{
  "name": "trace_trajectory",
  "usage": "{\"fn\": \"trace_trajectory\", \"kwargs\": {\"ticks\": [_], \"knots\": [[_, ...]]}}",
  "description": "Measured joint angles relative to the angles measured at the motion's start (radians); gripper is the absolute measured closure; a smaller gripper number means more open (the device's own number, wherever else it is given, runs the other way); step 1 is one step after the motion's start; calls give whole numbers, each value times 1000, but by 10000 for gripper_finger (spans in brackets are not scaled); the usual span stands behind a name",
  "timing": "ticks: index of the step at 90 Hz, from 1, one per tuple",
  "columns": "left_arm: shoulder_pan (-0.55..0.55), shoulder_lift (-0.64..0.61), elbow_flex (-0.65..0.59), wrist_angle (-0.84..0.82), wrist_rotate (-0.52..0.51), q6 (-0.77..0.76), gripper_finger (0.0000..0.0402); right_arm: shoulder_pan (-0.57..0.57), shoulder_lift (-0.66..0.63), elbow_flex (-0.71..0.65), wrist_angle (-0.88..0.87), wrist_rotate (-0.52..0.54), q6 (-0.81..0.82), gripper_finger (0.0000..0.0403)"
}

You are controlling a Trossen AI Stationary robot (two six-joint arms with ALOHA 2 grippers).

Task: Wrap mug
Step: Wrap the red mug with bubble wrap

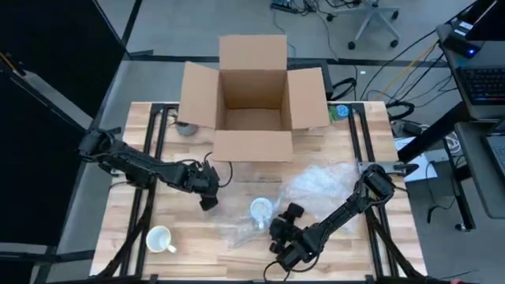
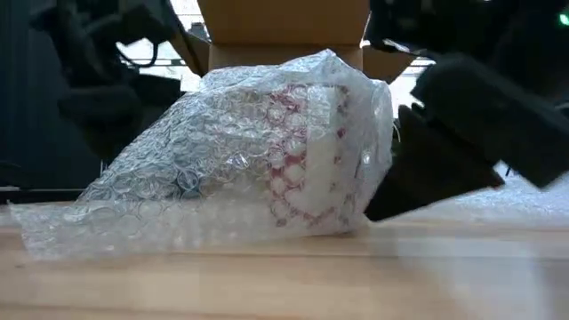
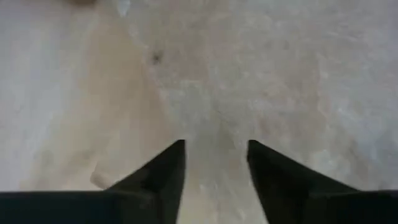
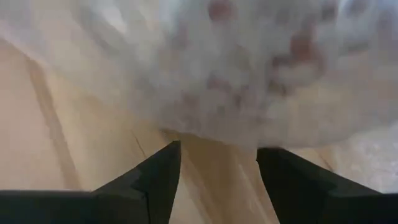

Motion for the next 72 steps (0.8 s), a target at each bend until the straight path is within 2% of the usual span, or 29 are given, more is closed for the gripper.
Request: {"fn": "trace_trajectory", "kwargs": {"ticks": [14,27,37,51,54,62,72], "knots": [[22,0,-98,221,62,-19,160,-11,0,0,3,-17,-51,204],[22,7,-146,332,33,-67,162,-11,0,0,1,-18,-96,204],[16,30,-153,370,6,-69,217,-12,0,0,-2,-18,-134,204],[-2,39,-154,437,15,-71,363,-18,0,0,-2,-16,-172,204],[-9,39,-154,458,36,-71,381,-20,0,0,-3,-15,-176,204],[-36,25,-128,474,78,-71,390,-23,0,0,-2,-15,-187,204],[-79,0,-52,486,56,-48,399,-23,0,0,0,-14,-190,204]]}}
